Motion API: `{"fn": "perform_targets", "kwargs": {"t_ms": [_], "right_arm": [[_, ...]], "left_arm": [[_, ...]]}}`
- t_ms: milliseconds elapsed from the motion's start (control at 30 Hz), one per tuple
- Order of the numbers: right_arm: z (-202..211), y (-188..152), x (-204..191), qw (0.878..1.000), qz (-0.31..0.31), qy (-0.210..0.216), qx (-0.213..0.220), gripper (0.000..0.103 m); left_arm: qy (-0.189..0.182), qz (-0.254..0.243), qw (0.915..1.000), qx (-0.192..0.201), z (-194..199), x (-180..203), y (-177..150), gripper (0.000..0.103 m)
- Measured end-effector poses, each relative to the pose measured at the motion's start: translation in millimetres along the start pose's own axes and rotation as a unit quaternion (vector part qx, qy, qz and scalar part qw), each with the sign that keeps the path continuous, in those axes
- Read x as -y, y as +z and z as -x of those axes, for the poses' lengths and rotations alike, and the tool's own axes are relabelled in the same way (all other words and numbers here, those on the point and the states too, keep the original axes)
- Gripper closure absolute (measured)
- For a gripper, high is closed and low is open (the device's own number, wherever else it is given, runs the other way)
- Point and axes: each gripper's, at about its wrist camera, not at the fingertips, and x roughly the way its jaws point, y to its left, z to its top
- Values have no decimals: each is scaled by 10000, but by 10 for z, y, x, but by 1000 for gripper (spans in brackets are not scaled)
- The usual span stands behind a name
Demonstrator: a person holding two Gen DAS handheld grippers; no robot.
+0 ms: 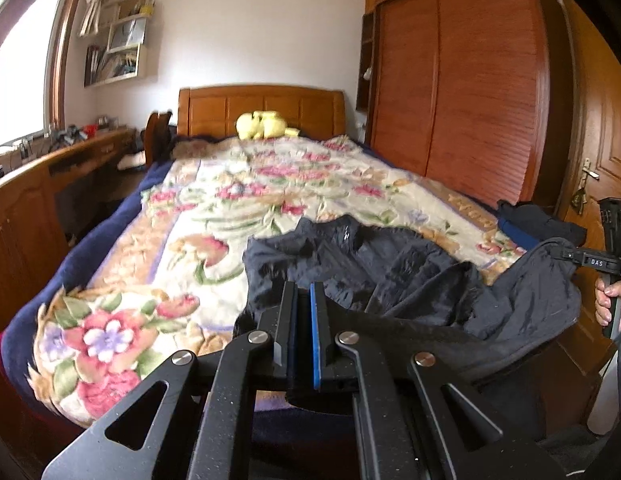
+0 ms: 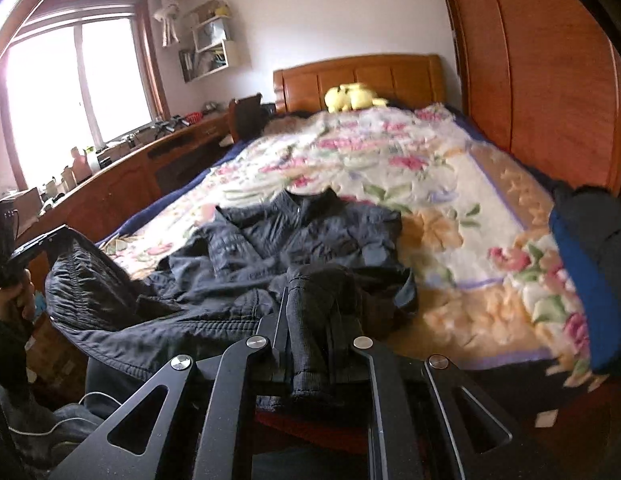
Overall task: Fold large clothes
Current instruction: 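Lift the hem with both tools and fold it up toward the collar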
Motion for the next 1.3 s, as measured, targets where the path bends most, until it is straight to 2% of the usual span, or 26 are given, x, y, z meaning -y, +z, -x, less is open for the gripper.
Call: {"fn": "perform_targets", "kwargs": {"t_ms": [133, 267, 400, 600, 733, 933, 1167, 1300], "right_arm": [[-206, 60, 6, 9997, 44, -186, -126, 91], [-390, 133, -18, 9993, 62, -329, -191, 91], [-649, 188, -96, 9987, 181, -386, -271, 91], [-1314, 183, 3, 9970, 236, -526, -524, 91], [-1688, 325, 37, 9967, 336, -587, -454, 91], [-2115, 945, 100, 9947, 429, -916, -181, 91], [-2619, 1826, 13, 9880, 571, -1431, 69, 90], [-2899, 2017, -155, 9834, 638, -1697, 80, 90]], "left_arm": [[45, 36, 10000, -72, -141, -20, -7, 97], [36, 167, 9998, 101, -266, -60, 16, 97], [340, -6, 9994, 113, -619, -16, 48, 97], [384, 43, 9992, -101, -1264, -55, 118, 97], [473, 28, 9988, -109, -1542, -131, 260, 97], [809, -106, 9966, 85, -1853, -276, 748, 97], [1071, -250, 9939, -90, -2358, -415, 1344, 97], [1104, -250, 9929, -359, -2638, -459, 1457, 97]]}}
